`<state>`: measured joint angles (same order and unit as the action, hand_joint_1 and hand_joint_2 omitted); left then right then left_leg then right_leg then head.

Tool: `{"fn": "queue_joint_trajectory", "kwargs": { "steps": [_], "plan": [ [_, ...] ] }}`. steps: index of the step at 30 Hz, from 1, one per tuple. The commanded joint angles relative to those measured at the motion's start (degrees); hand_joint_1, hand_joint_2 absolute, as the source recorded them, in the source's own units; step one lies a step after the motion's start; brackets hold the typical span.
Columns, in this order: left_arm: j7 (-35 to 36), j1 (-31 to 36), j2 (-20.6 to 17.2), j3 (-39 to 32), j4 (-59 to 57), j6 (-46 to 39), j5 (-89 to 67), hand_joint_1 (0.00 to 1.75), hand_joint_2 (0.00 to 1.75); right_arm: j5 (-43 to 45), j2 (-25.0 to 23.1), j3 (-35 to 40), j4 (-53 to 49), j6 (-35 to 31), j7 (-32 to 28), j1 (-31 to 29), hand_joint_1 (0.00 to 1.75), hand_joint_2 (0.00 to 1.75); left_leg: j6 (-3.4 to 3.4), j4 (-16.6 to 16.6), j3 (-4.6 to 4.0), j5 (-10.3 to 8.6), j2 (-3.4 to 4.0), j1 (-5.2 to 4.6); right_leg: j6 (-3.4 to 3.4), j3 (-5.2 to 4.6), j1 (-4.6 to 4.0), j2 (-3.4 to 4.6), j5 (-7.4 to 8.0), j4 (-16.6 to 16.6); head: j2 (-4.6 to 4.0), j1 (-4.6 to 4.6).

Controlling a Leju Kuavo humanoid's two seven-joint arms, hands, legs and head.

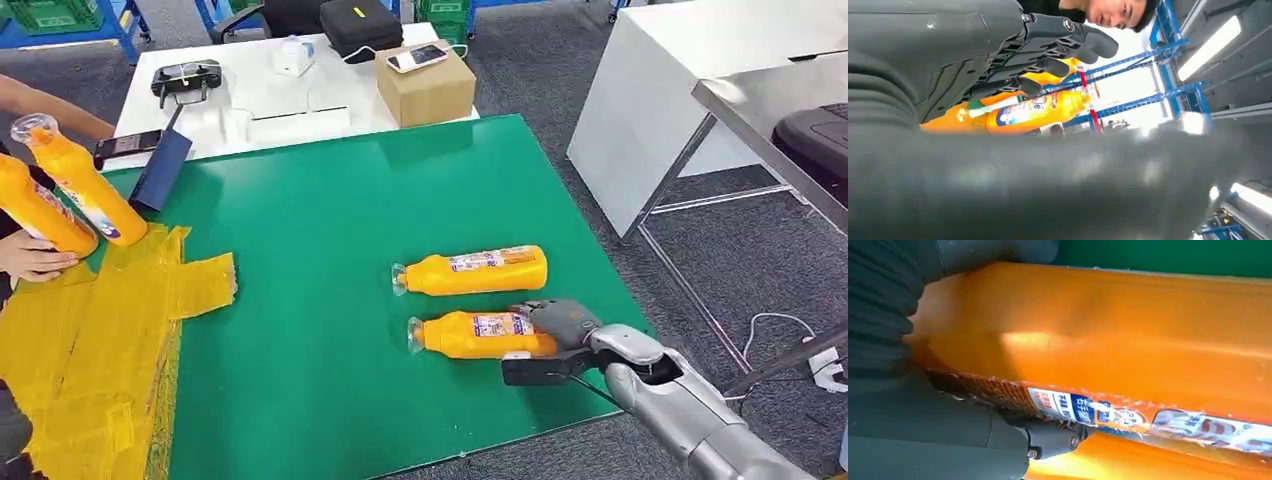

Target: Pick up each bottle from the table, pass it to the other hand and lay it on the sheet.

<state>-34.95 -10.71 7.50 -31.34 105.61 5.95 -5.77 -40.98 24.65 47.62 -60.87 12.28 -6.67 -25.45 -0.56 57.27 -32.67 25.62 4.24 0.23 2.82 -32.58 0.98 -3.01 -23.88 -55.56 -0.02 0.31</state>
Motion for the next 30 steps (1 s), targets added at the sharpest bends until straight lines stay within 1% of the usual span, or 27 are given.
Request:
{"fn": "queue_joint_trajectory", "kwargs": {
  "steps": [1,4,5,6,8,9,10,11,12,13,14,15,16,17,18,19,20,21,22,23,24,25,26,27,28,29,30],
  "plan": [
    [0.2,1.1,-1.9,2.3,-4.3,-0.2,0.4,0.00,1.75,0.7,-1.1,5.2,5.5,1.7,-0.2,1.2,1.75,1.75,0.07,-0.2,0.00,-0.10,-0.54,0.07,-0.17,0.09,-0.06,0.01,0.04,0.2,0.00,0.00],
    [0.2,1.1,-1.9,2.3,-4.3,-0.2,0.4,0.00,1.75,0.7,-1.1,5.2,5.5,1.7,-0.2,1.2,1.75,1.75,0.07,-0.1,0.11,-0.02,-0.27,0.06,-0.09,0.36,-0.06,0.06,0.04,0.1,0.00,-0.02],
    [0.2,1.1,-1.9,2.3,-4.3,-0.2,0.4,0.00,1.75,0.7,-1.1,5.2,5.5,1.7,-0.2,1.2,1.75,1.75,0.07,-0.1,0.19,0.01,-0.26,0.04,-0.07,0.76,-0.04,0.02,0.00,0.1,0.00,-0.02],
    [0.2,1.1,-1.9,2.3,-4.3,-0.2,0.4,0.00,1.75,0.7,-1.1,5.2,5.5,1.7,-0.2,1.2,1.75,1.75,0.09,-0.1,0.07,-0.06,-0.50,0.06,-0.14,0.70,-0.06,0.04,0.05,0.1,0.00,0.00],
    [0.2,1.1,-2.0,2.4,-4.4,-0.1,0.5,0.00,1.75,1.9,-1.1,4.8,5.5,2.3,-0.4,1.3,1.75,1.75,0.07,-0.1,0.18,-0.02,-0.32,0.06,-0.09,0.71,-0.05,0.02,0.02,0.1,0.00,0.00],
    [0.2,1.3,-2.2,2.7,-4.7,-0.2,0.5,0.00,1.75,3.4,-0.4,4.7,4.6,2.7,-0.7,1.4,1.75,1.75,0.09,-0.1,0.06,-0.09,-0.53,0.07,-0.14,0.60,-0.07,0.03,0.07,0.1,0.00,-0.02],
    [0.2,1.5,-2.3,3.2,-5.0,-0.3,0.7,0.00,1.75,6.5,0.0,3.4,3.5,2.9,-1.0,2.3,1.75,1.75,0.08,-0.1,0.12,-0.05,-0.44,0.06,-0.12,0.38,-0.05,-0.01,0.03,0.1,0.00,0.00],
    [0.3,1.5,-2.5,3.5,-5.2,-0.6,0.8,0.00,1.75,8.5,0.3,2.5,2.1,2.4,-1.6,3.3,1.75,1.75,0.07,-0.1,0.20,0.00,-0.40,0.04,-0.09,0.36,-0.03,-0.04,-0.04,0.1,0.00,0.00],
    [0.3,1.5,-2.7,3.7,-5.2,-0.8,0.9,0.00,1.75,9.9,0.4,2.1,0.9,1.8,-2.5,3.8,1.75,1.75,0.10,-0.1,-0.09,-0.15,-0.82,0.06,-0.20,0.14,-0.05,-0.04,0.07,0.1,0.00,-0.02],
    [0.5,1.3,-2.6,3.7,-5.2,-0.7,2.0,0.00,1.75,13.8,-0.5,-1.0,-2.7,-0.3,-5.6,6.2,1.75,1.75,0.07,-0.1,0.08,-0.07,-0.58,0.05,-0.12,0.23,-0.05,-0.10,0.01,0.1,0.00,0.00],
    [1.1,0.9,-2.4,3.3,-5.0,-0.2,3.1,0.00,1.75,16.7,-2.2,-4.0,-5.6,-2.0,-7.5,8.3,1.75,1.75,0.10,-0.1,-0.03,-0.13,-0.83,0.08,-0.19,0.13,-0.08,-0.13,0.03,0.2,0.00,-0.02],
    [2.0,0.5,-2.1,3.0,-4.8,1.1,4.7,0.00,1.75,19.1,-4.5,-6.7,-8.9,-3.7,-9.1,10.3,1.75,1.75,0.09,-0.1,0.10,-0.06,-0.64,0.07,-0.15,0.22,-0.06,-0.09,-0.02,0.1,0.00,0.00],
    [3.1,0.1,-1.3,2.2,-4.4,3.1,6.4,0.00,1.75,21.4,-8.4,-10.2,-13.2,-5.5,-10.7,12.0,1.75,1.75,0.09,-0.1,0.20,0.00,-0.50,0.09,-0.13,0.31,-0.08,-0.02,-0.04,0.1,0.00,-0.02],
    [4.1,-0.4,-0.5,1.8,-4.0,5.1,7.8,0.00,1.75,22.6,-11.6,-12.2,-16.2,-6.4,-11.0,12.2,1.75,1.75,0.10,-0.1,0.21,0.04,-0.33,0.09,-0.12,0.32,-0.09,0.10,-0.03,0.1,0.00,0.04],
    [5.0,-0.6,-0.1,1.7,-3.9,7.3,9.6,0.00,1.75,23.6,-14.0,-13.2,-18.4,-6.8,-10.7,11.3,1.75,1.75,0.11,-0.1,0.04,0.03,-0.16,0.06,-0.12,0.42,-0.07,0.28,0.03,0.1,0.00,0.00],
    [5.6,-0.6,0.6,2.1,-3.7,9.0,10.8,0.00,1.75,26.4,-16.5,-14.3,-19.8,-5.9,-9.5,9.3,1.75,1.75,0.14,-0.1,0.00,0.06,-0.09,0.07,-0.16,0.64,-0.07,0.48,0.02,0.0,0.00,0.04],
    [6.2,-0.6,0.8,2.8,-3.8,10.2,11.4,0.00,1.75,27.6,-17.7,-14.7,-20.2,-5.3,-8.8,7.5,1.75,1.75,0.11,0.0,-0.25,0.05,0.06,0.04,-0.10,0.45,-0.06,0.55,0.07,-0.2,0.00,0.00],
    [6.5,-0.5,1.1,3.5,-3.7,10.9,11.8,0.00,1.75,28.6,-18.7,-15.2,-19.8,-4.8,-8.2,6.0,1.75,1.75,0.16,0.0,-0.32,0.09,0.18,0.04,-0.18,0.25,-0.05,0.83,0.07,-0.2,0.00,-0.02],
    [6.7,-0.4,1.2,4.7,-3.4,11.1,11.5,0.00,1.75,29.7,-19.9,-15.6,-18.7,-4.0,-7.7,4.2,1.75,1.75,0.09,0.0,-0.56,0.00,0.05,-0.06,-0.05,0.15,0.02,0.44,0.07,-0.3,0.00,-0.07],
    [7.0,-0.2,1.1,5.7,-3.3,11.4,11.7,0.00,1.75,30.0,-20.8,-15.7,-17.5,-3.8,-7.6,3.0,1.75,1.75,0.14,0.0,-0.64,-0.09,-0.03,-0.06,-0.01,-0.03,0.00,0.28,0.09,-0.3,0.00,-0.09],
    [7.6,-0.1,1.1,6.7,-3.2,11.4,12.2,0.00,1.75,30.2,-21.6,-16.0,-16.4,-3.9,-7.6,2.2,1.75,1.75,0.21,0.1,-0.79,-0.09,-0.22,-0.04,-0.12,-0.23,-0.01,0.43,0.06,-0.4,0.00,-0.13],
    [7.9,-0.1,1.2,7.6,-3.0,11.2,12.1,0.00,1.75,30.6,-22.4,-16.3,-15.8,-3.9,-7.6,1.6,1.75,1.75,0.07,0.1,-0.87,-0.33,-0.32,-0.07,-0.03,-0.28,0.01,0.14,0.08,-0.3,0.00,-0.02],
    [8.0,-0.2,1.1,9.1,-2.6,10.5,11.3,0.00,1.75,31.0,-23.4,-16.5,-14.4,-4.0,-7.6,0.7,1.75,1.75,0.09,0.1,-0.92,-0.35,-0.42,-0.02,-0.02,-0.28,-0.03,0.09,0.06,-0.3,0.00,0.00],
    [8.0,-0.4,1.0,9.8,-2.4,10.2,11.2,0.00,1.75,31.3,-23.8,-16.6,-14.0,-4.0,-7.6,0.5,1.75,1.75,0.12,0.2,-0.96,-0.31,-0.68,0.03,-0.13,-0.30,-0.06,0.24,0.04,-0.4,0.00,-0.02],
    [8.3,-0.7,0.9,10.9,-2.0,10.0,11.5,0.00,1.75,31.6,-24.4,-16.6,-13.2,-4.0,-7.5,-0.2,1.75,1.75,0.10,0.1,-0.97,-0.37,-0.57,-0.03,-0.03,-0.31,0.00,0.08,0.07,-0.3,0.00,-0.04],
    [8.4,-0.9,0.8,11.3,-2.0,10.0,11.7,0.00,1.75,31.8,-24.7,-16.7,-13.0,-4.1,-7.4,-0.4,1.75,1.75,0.11,0.1,-1.01,-0.35,-0.65,-0.02,-0.07,-0.33,0.02,0.19,0.07,-0.4,0.00,-0.02],
    [8.8,-1.1,0.4,12.2,-1.9,10.2,12.6,0.00,1.75,32.0,-25.5,-16.9,-12.3,-4.4,-7.3,-0.9,1.75,1.75,0.10,0.1,-0.99,-0.37,-0.48,-0.01,0.01,-0.29,0.00,-0.01,0.07,-0.3,0.00,0.02]
  ]
}}
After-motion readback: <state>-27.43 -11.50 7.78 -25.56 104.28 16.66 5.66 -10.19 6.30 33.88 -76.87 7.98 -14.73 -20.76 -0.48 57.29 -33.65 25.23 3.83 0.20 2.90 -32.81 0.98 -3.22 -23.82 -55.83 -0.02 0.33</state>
